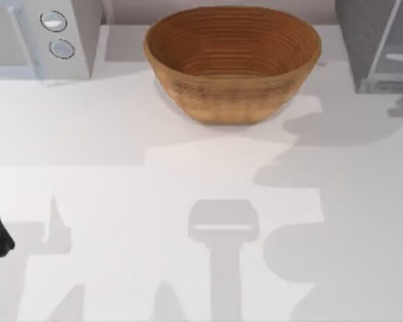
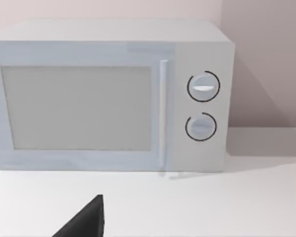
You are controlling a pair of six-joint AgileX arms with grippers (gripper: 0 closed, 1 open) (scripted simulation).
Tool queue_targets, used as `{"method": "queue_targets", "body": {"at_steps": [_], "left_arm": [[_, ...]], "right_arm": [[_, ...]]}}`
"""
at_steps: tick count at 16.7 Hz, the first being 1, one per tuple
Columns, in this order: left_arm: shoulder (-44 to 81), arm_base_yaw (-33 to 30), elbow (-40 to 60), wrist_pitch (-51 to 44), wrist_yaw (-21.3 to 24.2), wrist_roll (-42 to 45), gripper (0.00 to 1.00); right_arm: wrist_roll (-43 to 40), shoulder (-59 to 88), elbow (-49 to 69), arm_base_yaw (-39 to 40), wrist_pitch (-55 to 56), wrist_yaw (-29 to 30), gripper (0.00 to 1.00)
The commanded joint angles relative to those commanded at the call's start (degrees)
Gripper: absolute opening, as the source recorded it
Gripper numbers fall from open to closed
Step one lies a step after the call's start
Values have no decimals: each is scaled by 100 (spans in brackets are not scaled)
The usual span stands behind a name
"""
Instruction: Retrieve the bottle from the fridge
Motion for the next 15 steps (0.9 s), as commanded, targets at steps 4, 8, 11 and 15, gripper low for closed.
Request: {"method": "queue_targets", "body": {"at_steps": [4, 8, 11, 15], "left_arm": [[0, 0, 0, 0, 0, 0, 100], [0, 0, 0, 0, 0, 0, 100], [0, 0, 0, 0, 0, 0, 100], [0, 0, 0, 0, 0, 0, 100]], "right_arm": [[-31, -1264, -551, 157, -677, 151, 0], [-55, -2938, -1301, 374, -1597, 348, 0], [-67, -4395, -1952, 566, -2398, 517, 0], [-80, -6400, -2842, 830, -3491, 748, 0]]}}
